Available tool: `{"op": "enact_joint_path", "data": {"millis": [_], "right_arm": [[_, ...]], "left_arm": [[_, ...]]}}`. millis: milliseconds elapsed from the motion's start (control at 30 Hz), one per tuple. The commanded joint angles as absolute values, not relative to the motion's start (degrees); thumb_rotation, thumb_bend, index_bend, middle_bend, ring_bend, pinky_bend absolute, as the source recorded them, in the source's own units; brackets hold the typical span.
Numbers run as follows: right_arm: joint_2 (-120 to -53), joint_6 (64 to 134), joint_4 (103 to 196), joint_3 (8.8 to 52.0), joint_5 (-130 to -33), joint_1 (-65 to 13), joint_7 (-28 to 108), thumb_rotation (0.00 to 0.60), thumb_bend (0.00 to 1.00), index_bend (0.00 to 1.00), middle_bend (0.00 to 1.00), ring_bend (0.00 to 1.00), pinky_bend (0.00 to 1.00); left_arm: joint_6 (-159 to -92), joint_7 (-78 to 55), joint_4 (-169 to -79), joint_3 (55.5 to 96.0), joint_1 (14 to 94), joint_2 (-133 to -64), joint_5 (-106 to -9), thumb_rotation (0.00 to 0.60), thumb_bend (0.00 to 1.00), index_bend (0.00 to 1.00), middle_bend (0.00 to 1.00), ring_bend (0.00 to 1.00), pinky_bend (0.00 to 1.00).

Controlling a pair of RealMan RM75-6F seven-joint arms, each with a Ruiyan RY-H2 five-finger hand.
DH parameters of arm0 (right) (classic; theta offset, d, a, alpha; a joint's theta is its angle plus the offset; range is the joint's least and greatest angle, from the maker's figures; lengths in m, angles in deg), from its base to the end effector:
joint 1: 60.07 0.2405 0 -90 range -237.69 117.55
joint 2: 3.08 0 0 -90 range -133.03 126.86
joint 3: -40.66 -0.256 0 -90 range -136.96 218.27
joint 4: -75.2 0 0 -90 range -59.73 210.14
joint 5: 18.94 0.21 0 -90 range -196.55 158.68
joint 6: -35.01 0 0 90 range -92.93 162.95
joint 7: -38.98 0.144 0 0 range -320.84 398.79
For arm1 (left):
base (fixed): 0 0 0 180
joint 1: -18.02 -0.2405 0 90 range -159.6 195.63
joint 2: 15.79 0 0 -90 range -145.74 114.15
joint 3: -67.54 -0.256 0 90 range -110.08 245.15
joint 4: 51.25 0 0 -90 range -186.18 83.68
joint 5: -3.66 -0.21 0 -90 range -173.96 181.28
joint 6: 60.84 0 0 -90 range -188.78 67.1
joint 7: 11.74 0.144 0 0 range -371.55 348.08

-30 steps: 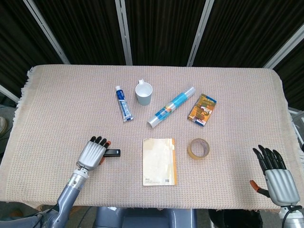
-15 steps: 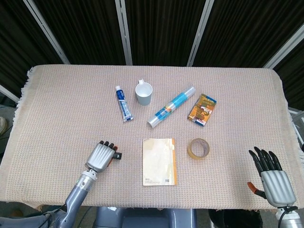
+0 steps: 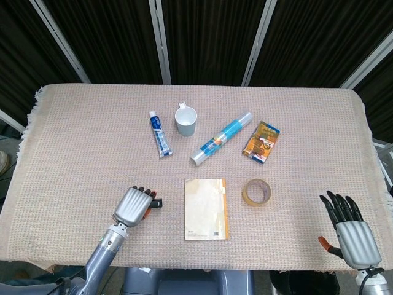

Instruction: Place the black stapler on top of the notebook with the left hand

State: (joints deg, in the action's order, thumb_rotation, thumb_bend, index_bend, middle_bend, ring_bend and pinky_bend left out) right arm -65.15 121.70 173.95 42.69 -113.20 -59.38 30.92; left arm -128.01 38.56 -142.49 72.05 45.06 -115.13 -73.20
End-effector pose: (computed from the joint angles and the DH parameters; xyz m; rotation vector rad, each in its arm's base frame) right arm -0.2885 -0.1392 0.1463 1.5190 -0.8796 0.8504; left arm -0.1414 0.2404 -0.0571 -1.9279 -0.5847 -0.8012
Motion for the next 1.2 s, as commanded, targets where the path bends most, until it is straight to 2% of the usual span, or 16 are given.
{"op": "enact_joint_path", "data": {"millis": [33, 267, 433, 633, 833, 1200], "right_arm": [[-64.73, 122.48, 174.06, 42.57, -113.35, -59.70, 32.10, 0.600, 0.16, 0.00, 0.00, 0.00, 0.00], [-63.53, 124.14, 174.21, 42.82, -114.65, -60.24, 34.70, 0.600, 0.16, 0.00, 0.00, 0.00, 0.00], [-62.33, 127.29, 173.94, 42.95, -116.24, -61.33, 37.95, 0.600, 0.16, 0.00, 0.00, 0.00, 0.00], [-61.47, 131.20, 172.86, 42.89, -117.62, -62.82, 41.43, 0.600, 0.16, 0.00, 0.00, 0.00, 0.00], [-61.59, 133.57, 172.32, 42.59, -118.16, -63.91, 41.55, 0.600, 0.16, 0.00, 0.00, 0.00, 0.00], [-60.54, 133.67, 171.73, 41.97, -117.16, -63.92, 44.97, 0.600, 0.16, 0.00, 0.00, 0.00, 0.00]], "left_arm": [[-128.40, 41.20, -147.02, 73.03, 45.92, -114.00, -72.08, 0.600, 0.48, 0.64, 0.53, 0.55, 0.64], [-126.03, 40.64, -145.79, 75.86, 49.44, -117.00, -71.00, 0.600, 0.47, 0.63, 0.53, 0.55, 0.63], [-121.72, 39.36, -140.75, 79.07, 53.88, -122.52, -67.80, 0.600, 0.47, 0.63, 0.52, 0.54, 0.63], [-117.44, 40.48, -134.88, 80.82, 58.83, -128.66, -63.72, 0.600, 0.47, 0.63, 0.52, 0.54, 0.63], [-115.94, 40.19, -129.56, 82.02, 62.71, -133.79, -62.65, 0.600, 0.47, 0.63, 0.52, 0.54, 0.63], [-115.41, 40.38, -125.49, 84.42, 67.44, -137.78, -60.87, 0.600, 0.47, 0.63, 0.52, 0.54, 0.63]]}}
